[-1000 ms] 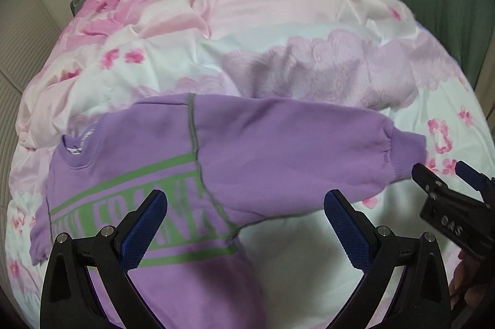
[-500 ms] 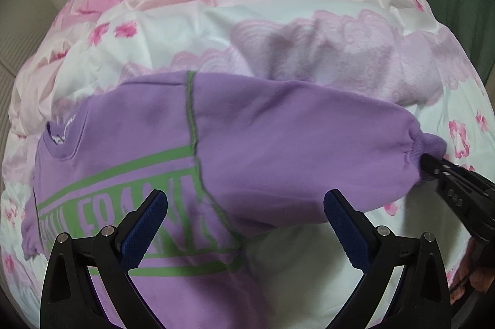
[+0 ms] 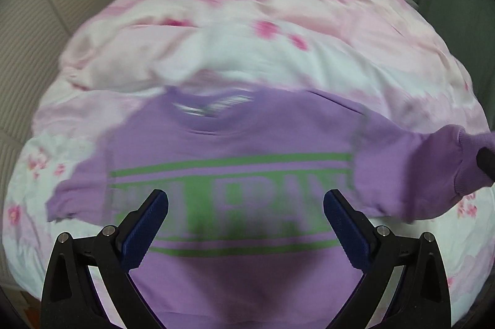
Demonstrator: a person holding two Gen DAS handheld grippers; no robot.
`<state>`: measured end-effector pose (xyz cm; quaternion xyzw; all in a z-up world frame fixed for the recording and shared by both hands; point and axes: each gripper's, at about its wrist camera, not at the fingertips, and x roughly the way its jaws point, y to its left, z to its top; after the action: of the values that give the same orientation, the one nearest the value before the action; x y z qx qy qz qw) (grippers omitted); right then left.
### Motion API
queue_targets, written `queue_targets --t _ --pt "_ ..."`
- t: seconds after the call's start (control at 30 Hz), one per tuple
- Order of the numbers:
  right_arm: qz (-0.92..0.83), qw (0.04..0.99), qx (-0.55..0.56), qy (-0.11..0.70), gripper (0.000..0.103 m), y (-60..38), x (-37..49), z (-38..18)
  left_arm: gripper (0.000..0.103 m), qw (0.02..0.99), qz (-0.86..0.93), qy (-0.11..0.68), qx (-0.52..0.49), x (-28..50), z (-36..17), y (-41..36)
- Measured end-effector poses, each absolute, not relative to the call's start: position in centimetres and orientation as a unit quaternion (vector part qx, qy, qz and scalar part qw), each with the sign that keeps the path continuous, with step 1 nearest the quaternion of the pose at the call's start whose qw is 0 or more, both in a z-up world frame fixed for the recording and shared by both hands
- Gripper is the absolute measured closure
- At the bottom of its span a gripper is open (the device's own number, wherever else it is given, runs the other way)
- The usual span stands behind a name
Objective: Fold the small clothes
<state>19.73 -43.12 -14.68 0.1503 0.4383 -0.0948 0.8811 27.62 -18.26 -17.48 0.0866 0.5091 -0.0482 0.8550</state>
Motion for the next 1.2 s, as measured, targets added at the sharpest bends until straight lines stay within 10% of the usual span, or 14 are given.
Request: queue_targets --t 0.9,0.97,1.1,1.2 --pt "0.053 0.834 0.005 0.549 0.095 -12.5 33.5 -22.8 0.0 0.844 0.065 0.533 0.001 29.7 -20.1 8.1" --pt "0.056 0.827 0.021 0.558 0.091 -12.3 33.8 -23.1 0.0 0.841 0.067 0.537 -0.016 29.6 -20.4 9.5" --pt "0.069 0.816 0.059 0.571 0.047 -11.4 33.8 -22.6 0.0 0.842 0.068 0.533 -0.049 29.2 -20.4 12.4" --pt "0.072 0.82 0.04 0.566 0.046 -9.2 33.1 -21.3 0.0 0.842 0.063 0.532 -0.071 28.7 -20.5 15.5"
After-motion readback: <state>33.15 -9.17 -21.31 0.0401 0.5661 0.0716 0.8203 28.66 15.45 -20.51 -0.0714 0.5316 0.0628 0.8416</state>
